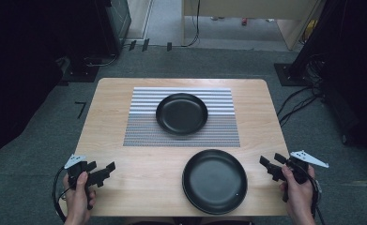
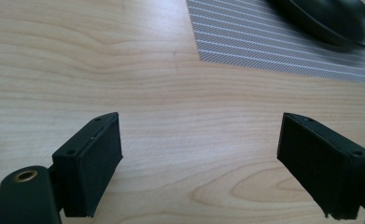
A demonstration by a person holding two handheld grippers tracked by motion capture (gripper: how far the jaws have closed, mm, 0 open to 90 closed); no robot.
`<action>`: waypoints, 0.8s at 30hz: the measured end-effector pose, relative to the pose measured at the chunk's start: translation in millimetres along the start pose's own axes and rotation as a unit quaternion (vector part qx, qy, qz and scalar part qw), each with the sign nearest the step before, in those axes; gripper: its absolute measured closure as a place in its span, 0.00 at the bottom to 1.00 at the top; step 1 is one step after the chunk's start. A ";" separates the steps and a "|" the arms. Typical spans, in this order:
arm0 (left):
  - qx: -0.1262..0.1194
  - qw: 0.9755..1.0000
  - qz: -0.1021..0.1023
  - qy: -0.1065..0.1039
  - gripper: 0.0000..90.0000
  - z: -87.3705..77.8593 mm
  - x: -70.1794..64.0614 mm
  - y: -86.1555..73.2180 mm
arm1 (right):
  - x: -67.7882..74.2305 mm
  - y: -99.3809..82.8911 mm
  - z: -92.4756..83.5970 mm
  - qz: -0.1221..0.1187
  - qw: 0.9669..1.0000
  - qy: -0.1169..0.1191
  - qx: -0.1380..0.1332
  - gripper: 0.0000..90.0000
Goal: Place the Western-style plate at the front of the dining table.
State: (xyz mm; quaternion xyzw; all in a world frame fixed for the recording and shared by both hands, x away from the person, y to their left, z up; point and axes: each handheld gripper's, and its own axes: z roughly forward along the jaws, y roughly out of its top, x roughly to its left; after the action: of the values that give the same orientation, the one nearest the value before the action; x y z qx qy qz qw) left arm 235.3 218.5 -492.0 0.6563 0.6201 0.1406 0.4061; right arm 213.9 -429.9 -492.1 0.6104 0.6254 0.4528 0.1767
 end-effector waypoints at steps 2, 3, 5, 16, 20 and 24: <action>0.001 1.000 -0.002 0.006 0.15 -4.1 6.1 -3.7 | -5.7 -3.9 -5.4 0.003 1.000 -0.005 0.001 0.27; 0.001 1.000 -0.002 0.006 0.15 -4.1 6.1 -3.7 | -5.7 -3.9 -5.4 0.003 1.000 -0.005 0.001 0.27; 0.001 1.000 -0.003 0.011 0.15 -6.8 10.7 -6.0 | -8.6 -6.3 -8.1 0.007 1.000 -0.007 0.002 0.26; -0.002 0.999 0.001 0.047 0.15 -17.9 27.5 -19.3 | -25.0 -24.7 -19.9 0.018 0.999 -0.027 0.017 0.27; 0.003 0.998 0.014 0.066 0.15 -18.8 29.4 -22.8 | -27.0 -29.6 -21.5 0.015 0.999 -0.037 0.023 0.26; 0.008 0.996 0.033 0.088 0.15 -16.3 29.2 -28.0 | -25.2 -37.9 -16.9 -0.009 0.996 -0.074 0.046 0.26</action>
State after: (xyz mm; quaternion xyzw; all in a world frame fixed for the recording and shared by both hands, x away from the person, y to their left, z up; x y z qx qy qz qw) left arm 210.1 248.6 -510.9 0.6646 0.6325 0.2068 0.3399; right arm 182.8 -453.2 -521.2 0.6440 0.6365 0.3754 0.1980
